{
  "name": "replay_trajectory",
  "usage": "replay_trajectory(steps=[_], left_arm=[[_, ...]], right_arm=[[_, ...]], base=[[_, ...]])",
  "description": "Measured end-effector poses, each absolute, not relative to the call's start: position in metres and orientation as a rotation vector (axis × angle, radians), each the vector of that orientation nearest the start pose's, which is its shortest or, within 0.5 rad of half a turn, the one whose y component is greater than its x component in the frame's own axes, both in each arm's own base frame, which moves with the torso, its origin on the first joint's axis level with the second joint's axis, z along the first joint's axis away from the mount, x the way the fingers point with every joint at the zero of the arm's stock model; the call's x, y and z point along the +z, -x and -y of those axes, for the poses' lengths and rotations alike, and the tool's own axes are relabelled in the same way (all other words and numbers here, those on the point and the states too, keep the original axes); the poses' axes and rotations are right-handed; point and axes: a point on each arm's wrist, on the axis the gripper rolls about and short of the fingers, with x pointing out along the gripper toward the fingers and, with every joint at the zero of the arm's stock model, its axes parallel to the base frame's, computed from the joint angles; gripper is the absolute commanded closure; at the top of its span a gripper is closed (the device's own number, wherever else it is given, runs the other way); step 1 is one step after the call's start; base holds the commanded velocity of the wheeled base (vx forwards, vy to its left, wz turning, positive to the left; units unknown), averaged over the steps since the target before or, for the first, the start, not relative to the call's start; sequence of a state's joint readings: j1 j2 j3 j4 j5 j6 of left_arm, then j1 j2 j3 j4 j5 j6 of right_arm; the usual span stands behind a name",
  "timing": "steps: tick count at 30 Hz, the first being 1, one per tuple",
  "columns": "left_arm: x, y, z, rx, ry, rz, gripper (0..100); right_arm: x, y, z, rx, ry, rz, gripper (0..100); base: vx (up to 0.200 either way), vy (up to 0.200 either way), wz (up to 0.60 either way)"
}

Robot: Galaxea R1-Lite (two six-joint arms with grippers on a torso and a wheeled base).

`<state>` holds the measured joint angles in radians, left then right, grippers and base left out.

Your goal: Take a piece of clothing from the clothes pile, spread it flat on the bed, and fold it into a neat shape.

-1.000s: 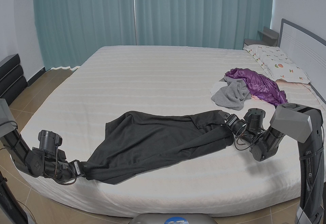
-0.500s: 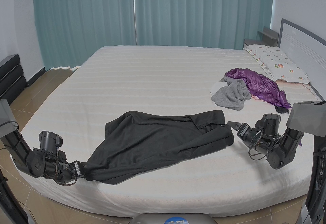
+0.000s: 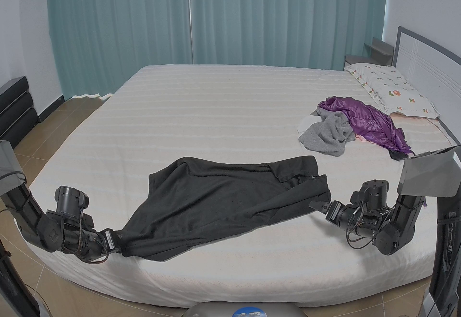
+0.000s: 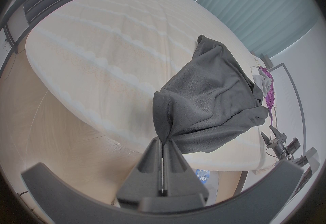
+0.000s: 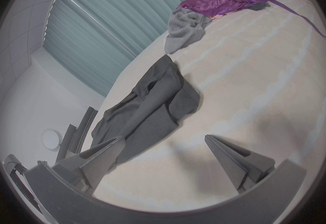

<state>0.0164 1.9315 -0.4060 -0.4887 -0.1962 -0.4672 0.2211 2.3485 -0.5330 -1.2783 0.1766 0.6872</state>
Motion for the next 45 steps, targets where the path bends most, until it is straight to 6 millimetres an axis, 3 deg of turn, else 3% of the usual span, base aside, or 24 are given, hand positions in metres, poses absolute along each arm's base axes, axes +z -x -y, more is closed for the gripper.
replay_trajectory(steps=[16,17,32,45], left_arm=[[0.02,-0.241,0.0,0.082,0.534,-1.061,100],[0.02,-0.242,0.0,0.082,0.534,-1.061,100],[0.02,-0.242,0.0,0.082,0.534,-1.06,100],[0.022,-0.241,0.001,0.08,0.532,-1.057,100]], right_arm=[[-0.04,-0.35,-0.095,0.187,-0.651,-0.594,0],[-0.04,-0.35,-0.097,0.191,-0.651,-0.596,100],[-0.038,-0.329,-0.095,0.144,-0.645,-0.643,100],[-0.003,-0.293,-0.085,0.146,-0.682,-0.647,100]], base=[[0.0,0.0,0.0],[0.0,0.0,0.0],[0.0,0.0,0.0],[0.0,0.0,0.0]])
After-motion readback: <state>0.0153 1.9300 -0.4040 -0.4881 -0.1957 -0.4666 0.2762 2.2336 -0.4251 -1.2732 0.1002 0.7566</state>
